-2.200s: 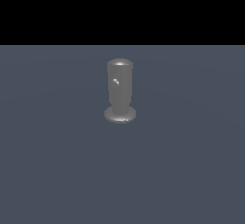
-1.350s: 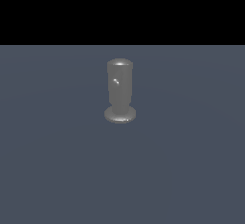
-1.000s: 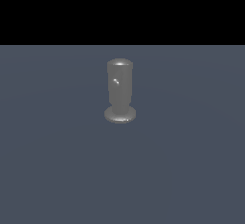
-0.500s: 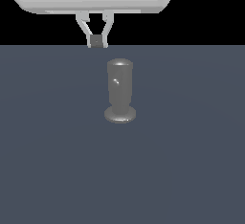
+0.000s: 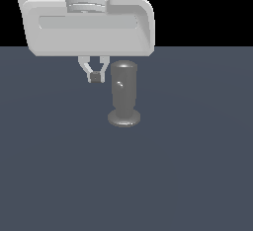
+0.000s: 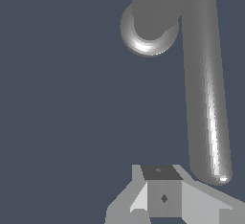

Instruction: Turn on the faucet by rotating a designated handle.

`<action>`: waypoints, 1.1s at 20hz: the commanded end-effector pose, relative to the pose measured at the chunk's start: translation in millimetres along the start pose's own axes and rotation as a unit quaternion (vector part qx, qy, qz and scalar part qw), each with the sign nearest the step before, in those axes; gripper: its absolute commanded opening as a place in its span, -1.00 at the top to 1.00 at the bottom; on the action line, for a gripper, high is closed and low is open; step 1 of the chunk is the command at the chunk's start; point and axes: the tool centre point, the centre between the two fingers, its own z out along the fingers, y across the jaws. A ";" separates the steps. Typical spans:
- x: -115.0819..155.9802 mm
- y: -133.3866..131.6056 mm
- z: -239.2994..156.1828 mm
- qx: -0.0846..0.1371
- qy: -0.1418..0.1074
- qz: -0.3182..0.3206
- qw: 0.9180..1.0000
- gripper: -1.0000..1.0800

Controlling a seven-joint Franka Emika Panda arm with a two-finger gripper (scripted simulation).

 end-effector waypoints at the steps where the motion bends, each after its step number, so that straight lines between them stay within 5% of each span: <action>1: 4.2 -3.0 9.2 0.001 0.000 0.000 1.000 1.00; 13: 9.3 -6.4 20.2 0.001 0.000 -0.001 1.000 1.00; 22: 17.5 41.7 20.2 0.001 0.000 -0.001 1.000 1.00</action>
